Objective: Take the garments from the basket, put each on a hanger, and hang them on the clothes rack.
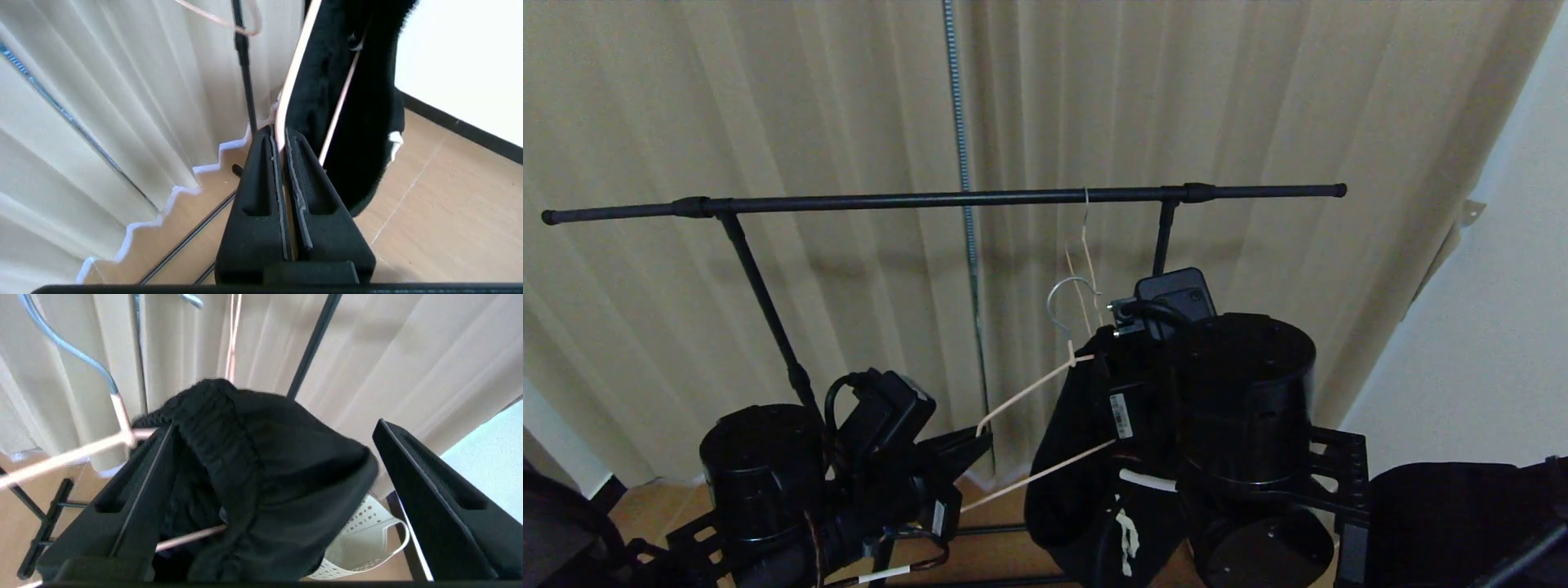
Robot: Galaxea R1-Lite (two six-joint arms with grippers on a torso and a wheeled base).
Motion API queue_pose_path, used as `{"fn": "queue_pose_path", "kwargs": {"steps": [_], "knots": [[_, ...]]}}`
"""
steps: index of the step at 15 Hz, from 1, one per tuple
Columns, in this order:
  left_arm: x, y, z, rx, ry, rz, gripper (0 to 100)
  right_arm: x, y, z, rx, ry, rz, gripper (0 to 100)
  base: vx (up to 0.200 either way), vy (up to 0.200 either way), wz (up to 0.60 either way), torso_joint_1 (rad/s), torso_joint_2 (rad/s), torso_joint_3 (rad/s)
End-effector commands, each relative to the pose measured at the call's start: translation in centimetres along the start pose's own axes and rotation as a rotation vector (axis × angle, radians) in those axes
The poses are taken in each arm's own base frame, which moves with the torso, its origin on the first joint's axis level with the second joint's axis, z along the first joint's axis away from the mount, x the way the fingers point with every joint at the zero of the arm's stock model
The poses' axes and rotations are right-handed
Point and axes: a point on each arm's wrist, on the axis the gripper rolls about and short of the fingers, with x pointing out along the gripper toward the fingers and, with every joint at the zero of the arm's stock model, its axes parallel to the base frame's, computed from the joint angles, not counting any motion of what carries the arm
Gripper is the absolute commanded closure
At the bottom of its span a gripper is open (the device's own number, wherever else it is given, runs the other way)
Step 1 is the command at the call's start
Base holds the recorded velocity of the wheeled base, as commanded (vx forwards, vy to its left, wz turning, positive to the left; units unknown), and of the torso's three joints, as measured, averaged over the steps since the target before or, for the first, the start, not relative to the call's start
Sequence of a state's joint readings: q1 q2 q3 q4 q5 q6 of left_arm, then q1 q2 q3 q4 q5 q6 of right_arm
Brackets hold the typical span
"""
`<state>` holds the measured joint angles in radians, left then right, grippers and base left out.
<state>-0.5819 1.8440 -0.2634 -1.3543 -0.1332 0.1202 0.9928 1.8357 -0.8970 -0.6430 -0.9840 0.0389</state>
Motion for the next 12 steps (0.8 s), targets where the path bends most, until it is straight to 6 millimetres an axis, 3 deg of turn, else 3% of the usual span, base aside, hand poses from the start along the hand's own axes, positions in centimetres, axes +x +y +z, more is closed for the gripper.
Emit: {"fn": "queue_pose_path", "kwargs": {"steps": [1, 4, 7, 12], "knots": [[0.1, 0.4, 0.0, -0.007, -0.001, 0.015, 100, -0.2, -0.2, 0.0, -0.001, 0.001, 0.005, 0, 0.000, 0.000, 0.00, 0.000, 0.00, 0.000], [0.0, 0.6, 0.2, -0.027, -0.033, 0.022, 100, -0.5, -0.3, -0.3, -0.008, 0.005, 0.035, 0, 0.000, 0.000, 0.00, 0.000, 0.00, 0.000], [-0.8, 1.1, -0.3, -0.032, -0.038, 0.012, 100, -1.7, -2.0, 0.5, 0.005, -0.005, 0.136, 0, 0.000, 0.000, 0.00, 0.000, 0.00, 0.000], [-1.3, 2.1, -3.1, -0.071, 0.020, 0.001, 100, 0.2, -6.4, 0.8, -0.012, 0.002, 0.170, 0, 0.000, 0.000, 0.00, 0.000, 0.00, 0.000]]}}
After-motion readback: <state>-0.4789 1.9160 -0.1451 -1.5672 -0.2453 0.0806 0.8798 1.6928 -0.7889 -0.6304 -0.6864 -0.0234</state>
